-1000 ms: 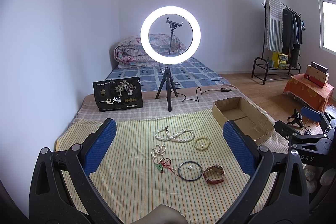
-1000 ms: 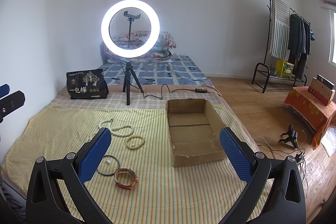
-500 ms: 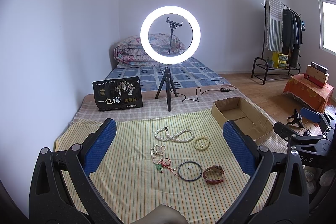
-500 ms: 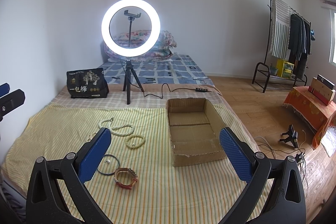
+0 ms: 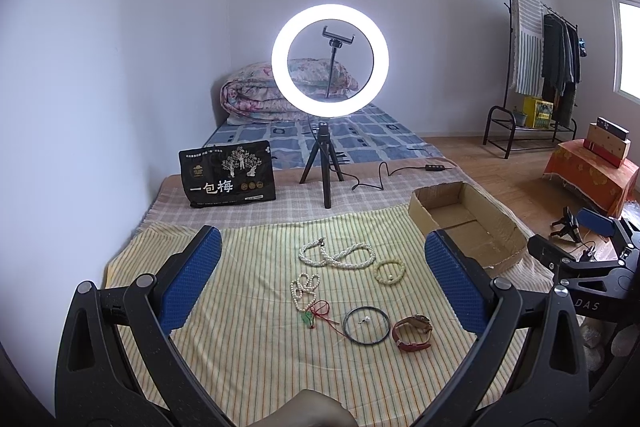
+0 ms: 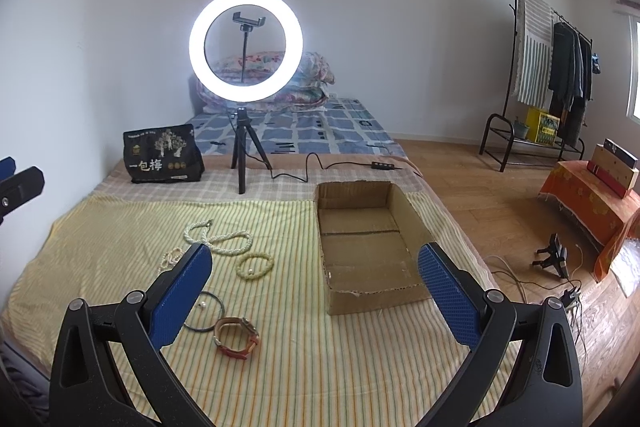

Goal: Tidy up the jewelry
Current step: 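Grasp the brown leather watch with the right gripper while the left gripper grasps the pearl necklace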

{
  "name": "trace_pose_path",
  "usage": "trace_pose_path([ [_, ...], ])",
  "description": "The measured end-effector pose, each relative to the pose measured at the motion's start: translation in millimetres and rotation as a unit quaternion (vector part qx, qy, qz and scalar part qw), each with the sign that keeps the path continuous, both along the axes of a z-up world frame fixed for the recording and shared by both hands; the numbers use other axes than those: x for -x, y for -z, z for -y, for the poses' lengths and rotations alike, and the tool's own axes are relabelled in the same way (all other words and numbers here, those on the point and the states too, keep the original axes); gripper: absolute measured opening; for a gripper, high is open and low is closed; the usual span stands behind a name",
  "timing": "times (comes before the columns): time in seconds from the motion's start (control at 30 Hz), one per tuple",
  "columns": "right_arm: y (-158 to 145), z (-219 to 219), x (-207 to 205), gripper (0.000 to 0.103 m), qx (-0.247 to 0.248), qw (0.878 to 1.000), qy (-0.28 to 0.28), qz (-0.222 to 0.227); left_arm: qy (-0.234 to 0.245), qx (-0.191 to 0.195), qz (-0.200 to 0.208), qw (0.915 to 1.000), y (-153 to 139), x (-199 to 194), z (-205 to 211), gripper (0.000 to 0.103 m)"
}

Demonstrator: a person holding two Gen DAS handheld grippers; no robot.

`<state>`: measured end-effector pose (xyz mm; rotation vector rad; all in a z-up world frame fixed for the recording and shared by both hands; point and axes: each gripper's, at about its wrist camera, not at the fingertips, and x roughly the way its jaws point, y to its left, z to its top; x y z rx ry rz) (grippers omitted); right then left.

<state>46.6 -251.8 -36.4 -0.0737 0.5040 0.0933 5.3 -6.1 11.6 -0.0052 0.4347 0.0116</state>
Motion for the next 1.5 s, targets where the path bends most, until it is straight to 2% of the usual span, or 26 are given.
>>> trace_pose_path([
  [0.2, 14, 1, -14, 0.102, 0.02, 1.0, -0.01, -0.015, -0.004, -0.004, -0.021, 0.9998, 10, -19, -8, 0.103],
  [0.3, 24, 3, -22, 0.102, 0.014, 0.999, -0.027, -0.028, -0.002, -0.005, -0.033, 0.9994, 15, -32, -16, 0.103],
  [0.63, 53, -16, -38, 0.102, 0.055, 0.991, -0.082, -0.088, -0.022, 0.014, -0.098, 0.9949, 36, -88, -68, 0.103],
  [0.67, 56, -19, -40, 0.102, 0.054, 0.989, -0.091, -0.099, -0.022, 0.017, -0.103, 0.9943, 39, -92, -72, 0.102],
  [0.77, 64, -26, -44, 0.102, 0.055, 0.986, -0.107, -0.119, -0.017, 0.045, -0.135, 0.9897, 52, -109, -83, 0.092],
  [0.87, 73, -34, -49, 0.102, 0.064, 0.981, -0.119, -0.137, -0.009, 0.083, -0.175, 0.9811, 72, -128, -91, 0.082],
  [1.0, 85, -34, -59, 0.094, 0.047, 0.974, -0.132, -0.178, 0.004, 0.092, -0.227, 0.9694, 101, -154, -85, 0.069],
  [1.1, 98, -30, -69, 0.085, 0.026, 0.967, -0.133, -0.217, 0.016, 0.095, -0.26, 0.9607, 120, -167, -78, 0.067],
  [1.17, 106, -29, -74, 0.082, 0.018, 0.961, -0.136, -0.24, 0.017, 0.116, -0.286, 0.951, 134, -177, -79, 0.062],
  [1.3, 122, -31, -83, 0.068, 0.0, 0.949, -0.144, -0.28, 0.007, 0.152, -0.332, 0.9308, 161, -194, -85, 0.058],
  [1.4, 134, -33, -91, 0.058, -0.019, 0.936, -0.149, -0.317, 0.004, 0.158, -0.345, 0.9253, 172, -204, -84, 0.057],
  [1.5, 143, -36, -97, 0.058, -0.035, 0.927, -0.148, -0.343, 0.006, 0.153, -0.358, 0.9213, 179, -212, -77, 0.056],
])
